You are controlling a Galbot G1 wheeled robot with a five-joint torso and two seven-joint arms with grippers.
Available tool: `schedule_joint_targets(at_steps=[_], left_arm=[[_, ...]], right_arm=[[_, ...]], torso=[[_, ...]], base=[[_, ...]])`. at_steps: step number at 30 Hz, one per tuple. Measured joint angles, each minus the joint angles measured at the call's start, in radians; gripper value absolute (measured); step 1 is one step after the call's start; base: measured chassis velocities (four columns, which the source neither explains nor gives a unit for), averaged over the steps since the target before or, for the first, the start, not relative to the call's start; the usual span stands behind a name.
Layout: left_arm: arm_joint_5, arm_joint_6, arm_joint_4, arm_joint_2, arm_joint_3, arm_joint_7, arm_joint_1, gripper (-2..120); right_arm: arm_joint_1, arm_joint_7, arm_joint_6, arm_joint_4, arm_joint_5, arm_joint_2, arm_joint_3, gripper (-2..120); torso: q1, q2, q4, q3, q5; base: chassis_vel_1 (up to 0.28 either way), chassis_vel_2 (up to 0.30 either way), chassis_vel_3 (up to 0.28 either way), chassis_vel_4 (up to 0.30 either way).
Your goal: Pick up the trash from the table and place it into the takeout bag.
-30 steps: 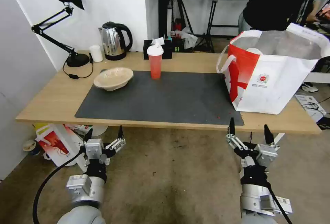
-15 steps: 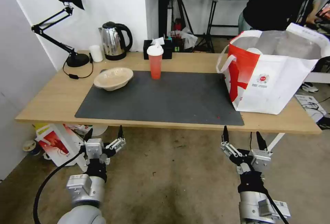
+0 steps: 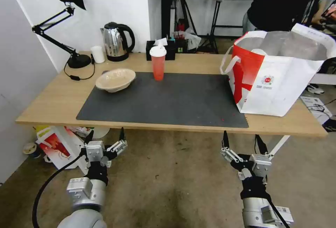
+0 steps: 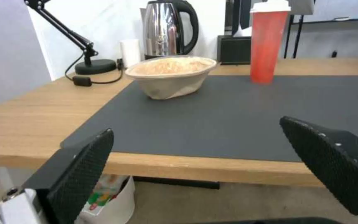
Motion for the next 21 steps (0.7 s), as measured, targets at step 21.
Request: schedule_joint_targets(at_steps=[21], left_arm=[[0.006, 0.004, -0.002, 0.001, -0.002, 0.002, 0.004, 100]], right_arm=[[0.009, -0.012, 0.006, -0.019, -0.027, -0.014, 0.012, 100]], torso=[[0.0, 0.0, 0.0, 0.0, 0.0001]], base=[[0.0, 0.0, 0.0, 0.0]])
